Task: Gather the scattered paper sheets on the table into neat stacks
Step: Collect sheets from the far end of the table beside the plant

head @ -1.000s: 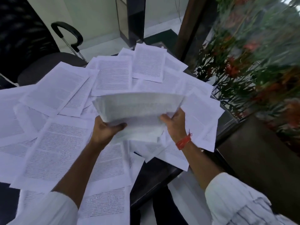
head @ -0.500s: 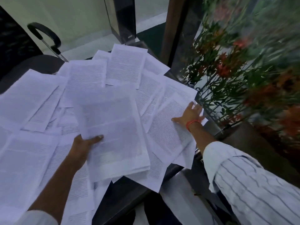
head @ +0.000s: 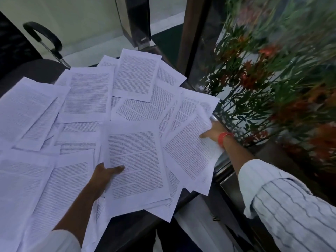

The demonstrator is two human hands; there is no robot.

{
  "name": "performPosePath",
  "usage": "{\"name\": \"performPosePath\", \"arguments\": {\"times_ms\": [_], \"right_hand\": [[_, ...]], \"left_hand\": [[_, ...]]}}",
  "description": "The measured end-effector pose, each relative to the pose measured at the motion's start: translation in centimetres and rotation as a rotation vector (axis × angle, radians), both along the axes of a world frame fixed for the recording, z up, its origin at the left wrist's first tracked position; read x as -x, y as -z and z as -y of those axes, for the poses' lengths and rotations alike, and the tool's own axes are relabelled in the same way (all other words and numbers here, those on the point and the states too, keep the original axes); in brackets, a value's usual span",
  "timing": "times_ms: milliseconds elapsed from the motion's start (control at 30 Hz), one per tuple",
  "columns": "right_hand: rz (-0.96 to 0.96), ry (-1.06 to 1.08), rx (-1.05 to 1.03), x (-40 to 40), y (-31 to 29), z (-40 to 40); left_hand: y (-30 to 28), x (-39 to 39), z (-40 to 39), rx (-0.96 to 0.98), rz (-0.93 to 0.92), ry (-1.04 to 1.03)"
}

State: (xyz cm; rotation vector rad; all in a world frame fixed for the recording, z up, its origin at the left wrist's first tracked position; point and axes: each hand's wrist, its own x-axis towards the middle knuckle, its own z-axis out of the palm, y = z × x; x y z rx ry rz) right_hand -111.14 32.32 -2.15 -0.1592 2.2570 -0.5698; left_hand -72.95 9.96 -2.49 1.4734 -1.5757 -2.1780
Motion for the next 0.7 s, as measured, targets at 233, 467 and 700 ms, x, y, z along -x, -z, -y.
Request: {"name": "performPosePath", "arguments": {"times_ms": [233,467,700], "right_hand": [[0.404,0.080,0.203,2.6,-8.5,-2.6],[0.469,0.101,0.314,3.4,-14.1,-5.9],[0.634,-0.079,0.460,-0.4,-15.5,-3.5]], "left_hand": [[-0.4,0.3,0.7,-0.006,-0.006,0.029],[-1.1,0.4,0.8,-0.026,-0.044,0.079],[-1.4,0.1,1.4,-0.052,-0.050,0.084]]}}
